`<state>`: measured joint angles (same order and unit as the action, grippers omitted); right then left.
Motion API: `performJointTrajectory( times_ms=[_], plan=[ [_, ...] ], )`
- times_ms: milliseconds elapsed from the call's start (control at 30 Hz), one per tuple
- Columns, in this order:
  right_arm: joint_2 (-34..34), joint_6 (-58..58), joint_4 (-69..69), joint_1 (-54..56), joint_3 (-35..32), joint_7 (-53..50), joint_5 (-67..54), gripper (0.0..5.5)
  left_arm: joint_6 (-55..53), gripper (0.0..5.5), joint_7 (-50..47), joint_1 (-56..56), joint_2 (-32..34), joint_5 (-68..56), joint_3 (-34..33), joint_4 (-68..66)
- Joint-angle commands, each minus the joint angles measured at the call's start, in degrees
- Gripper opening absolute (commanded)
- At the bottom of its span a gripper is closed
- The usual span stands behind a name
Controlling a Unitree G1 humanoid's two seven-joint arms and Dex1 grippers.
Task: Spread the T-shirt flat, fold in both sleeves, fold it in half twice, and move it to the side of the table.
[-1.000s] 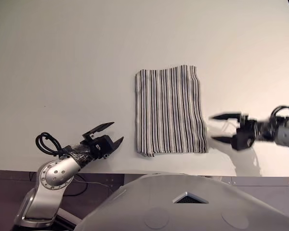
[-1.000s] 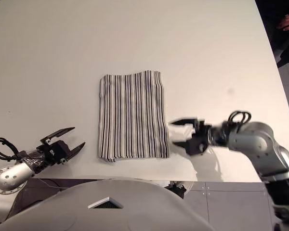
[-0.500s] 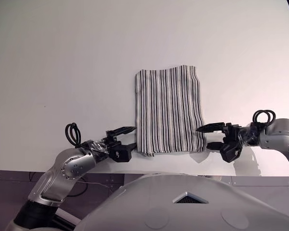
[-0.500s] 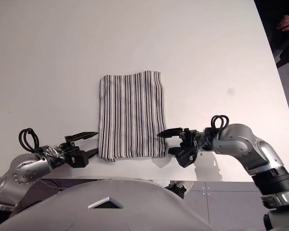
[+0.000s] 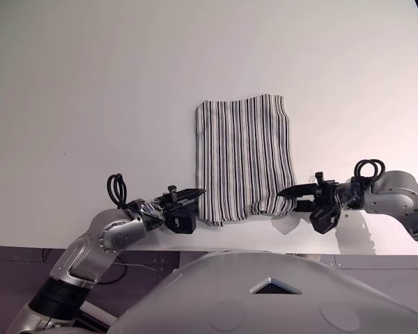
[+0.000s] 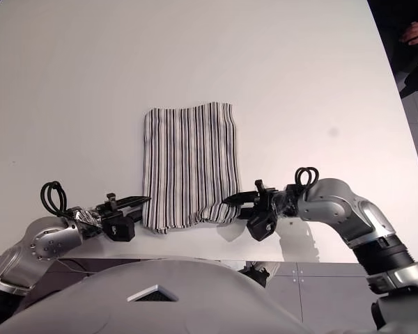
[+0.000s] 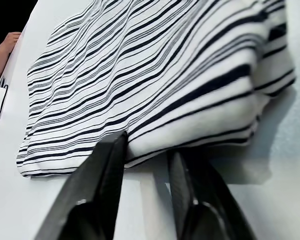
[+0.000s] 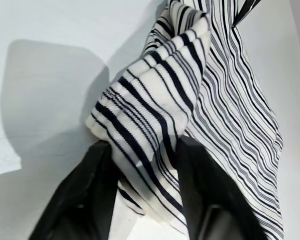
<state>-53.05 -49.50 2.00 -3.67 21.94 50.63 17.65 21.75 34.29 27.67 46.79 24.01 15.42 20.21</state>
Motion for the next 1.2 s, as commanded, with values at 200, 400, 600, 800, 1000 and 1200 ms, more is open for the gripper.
performJointTrajectory(
  times_ms=[200, 400, 600, 800, 1000, 1200],
  plan=[
    [-0.9, 5.8, 3.1, -0.8, 0.3, 1.5, -4.2, 0.21, 1.6, 0.10, 0.2, 1.9, 1.8, 2.3, 0.1, -1.9],
    [-10.4, 16.8, 13.3, -8.1, -1.0, 10.2, -23.0, 0.10, -5.7, 0.10, 6.3, 10.5, 3.8, -11.0, -1.2, 7.4],
    [-7.6, 42.3, 14.2, 1.2, -6.1, 10.2, -40.4, 0.10, -33.4, 0.10, 4.6, 3.9, -2.1, -42.6, -10.4, 18.9],
    [6.2, 53.5, 0.2, 17.2, -3.6, 1.4, -30.2, 0.10, -48.2, 0.10, 1.6, -16.3, -9.0, -48.6, -8.4, 8.3],
    [13.5, 52.2, -5.9, 21.0, -1.4, -1.8, -21.2, 0.46, -43.6, 0.31, 3.8, -26.8, -11.6, -41.4, -4.9, -6.2],
    [18.1, 52.6, -7.9, 23.2, -3.9, -7.6, -17.2, 1.41, -39.0, 1.13, -1.9, -27.9, -15.6, -35.0, -6.0, -13.5]
  ],
)
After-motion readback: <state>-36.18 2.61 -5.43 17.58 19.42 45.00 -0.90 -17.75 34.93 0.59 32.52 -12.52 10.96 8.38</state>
